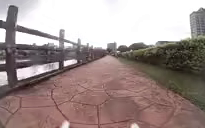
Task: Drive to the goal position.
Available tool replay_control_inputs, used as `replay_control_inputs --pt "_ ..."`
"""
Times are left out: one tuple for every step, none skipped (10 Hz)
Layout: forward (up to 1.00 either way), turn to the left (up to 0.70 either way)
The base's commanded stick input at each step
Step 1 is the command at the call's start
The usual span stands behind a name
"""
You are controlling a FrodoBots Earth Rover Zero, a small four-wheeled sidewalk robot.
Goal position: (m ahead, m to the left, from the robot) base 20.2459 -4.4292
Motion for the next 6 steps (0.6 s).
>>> replay_control_inputs --pt "0.7 0.0" --pt "0.7 0.0" --pt "0.7 0.0" --pt "0.7 0.0" --pt "0.7 0.0" --pt "0.7 0.0"
